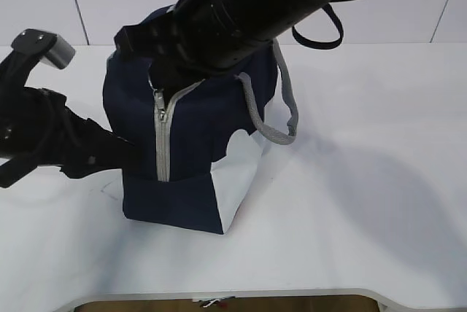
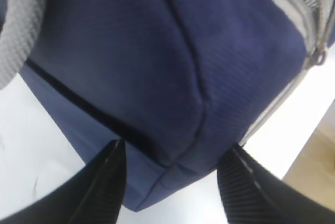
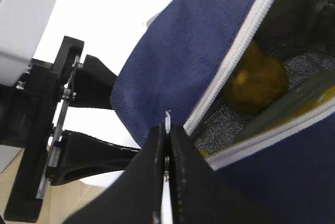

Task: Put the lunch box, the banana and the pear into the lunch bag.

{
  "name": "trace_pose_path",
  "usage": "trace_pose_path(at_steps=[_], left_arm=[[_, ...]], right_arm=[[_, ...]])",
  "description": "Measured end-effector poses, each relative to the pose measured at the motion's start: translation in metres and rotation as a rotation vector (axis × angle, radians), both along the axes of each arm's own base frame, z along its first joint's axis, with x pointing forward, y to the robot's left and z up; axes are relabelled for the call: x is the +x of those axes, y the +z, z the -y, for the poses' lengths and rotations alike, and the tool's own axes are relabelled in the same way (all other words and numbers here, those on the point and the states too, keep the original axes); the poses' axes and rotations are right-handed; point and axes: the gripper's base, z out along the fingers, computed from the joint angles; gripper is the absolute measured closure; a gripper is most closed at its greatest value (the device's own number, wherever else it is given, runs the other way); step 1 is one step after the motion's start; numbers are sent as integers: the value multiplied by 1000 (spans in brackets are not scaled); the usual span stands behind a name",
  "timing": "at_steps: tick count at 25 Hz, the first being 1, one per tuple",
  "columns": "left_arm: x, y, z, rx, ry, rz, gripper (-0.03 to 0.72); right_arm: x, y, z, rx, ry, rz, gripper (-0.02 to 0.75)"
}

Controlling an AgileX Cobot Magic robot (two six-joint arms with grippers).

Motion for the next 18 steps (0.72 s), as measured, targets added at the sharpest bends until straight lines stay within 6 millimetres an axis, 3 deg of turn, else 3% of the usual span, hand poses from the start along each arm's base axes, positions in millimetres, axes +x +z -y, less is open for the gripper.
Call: trace_pose_path(at_steps=[2, 6, 8, 13, 18], left_arm=[[0, 0, 0, -1, -4, 7, 321], [-1, 1, 1, -8, -26, 6, 575], [-2, 1, 2, -7, -37, 7, 661], [-3, 0, 2, 2, -51, 8, 689], [-10, 11, 0, 26, -90, 60, 690]], right_arm=[[0, 0, 0, 3, -1, 0, 725], [0, 1, 0, 5, -2, 6, 725], [0, 1, 0, 5, -1, 6, 725], [1, 4, -3, 18, 17, 22, 725], [5, 23, -4, 19, 44, 97, 725]])
